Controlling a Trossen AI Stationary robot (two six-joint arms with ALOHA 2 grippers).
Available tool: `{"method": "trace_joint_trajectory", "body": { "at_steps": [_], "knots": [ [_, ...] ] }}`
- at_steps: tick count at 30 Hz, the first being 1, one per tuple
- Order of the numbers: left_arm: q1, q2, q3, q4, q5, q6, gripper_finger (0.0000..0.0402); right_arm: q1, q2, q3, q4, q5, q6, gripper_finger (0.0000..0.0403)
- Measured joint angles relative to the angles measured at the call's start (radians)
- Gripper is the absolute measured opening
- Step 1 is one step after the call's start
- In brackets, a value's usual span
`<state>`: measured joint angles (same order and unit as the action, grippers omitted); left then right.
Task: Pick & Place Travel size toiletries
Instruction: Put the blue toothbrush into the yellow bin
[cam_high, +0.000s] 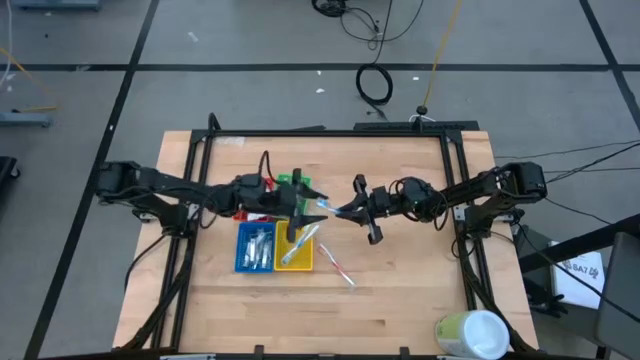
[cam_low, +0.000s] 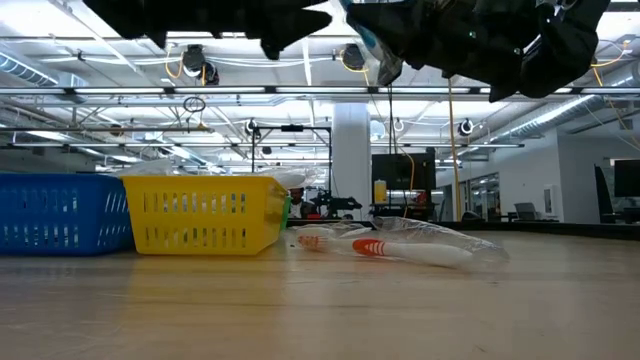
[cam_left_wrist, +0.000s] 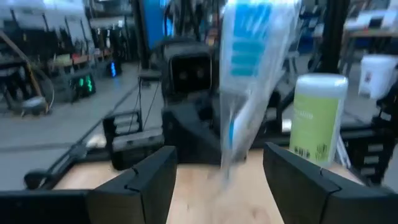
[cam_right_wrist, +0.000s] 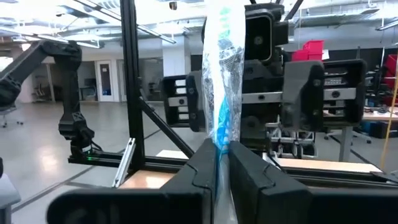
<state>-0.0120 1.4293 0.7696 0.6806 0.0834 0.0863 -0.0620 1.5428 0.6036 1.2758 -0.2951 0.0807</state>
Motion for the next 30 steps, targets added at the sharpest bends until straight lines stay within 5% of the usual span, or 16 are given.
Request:
{"method": "trace_joint_trajectory", "body": {
  "at_steps": [9, 26, 30],
  "knots": [
    [-0.012, 0.103, 0.000, 0.232, 0.014, 0.017, 0.0228, 0.005, 0.000, 0.000, -0.027, 0.002, -0.014, 0.0015],
    [-0.009, 0.104, 0.000, 0.254, 0.014, 0.008, 0.0223, 0.005, 0.000, 0.000, -0.039, 0.003, -0.023, 0.0015],
    [-0.009, 0.104, 0.000, 0.252, 0.014, 0.007, 0.0186, 0.005, 0.000, 0.000, -0.039, 0.003, -0.033, 0.0015]
  ]
}}
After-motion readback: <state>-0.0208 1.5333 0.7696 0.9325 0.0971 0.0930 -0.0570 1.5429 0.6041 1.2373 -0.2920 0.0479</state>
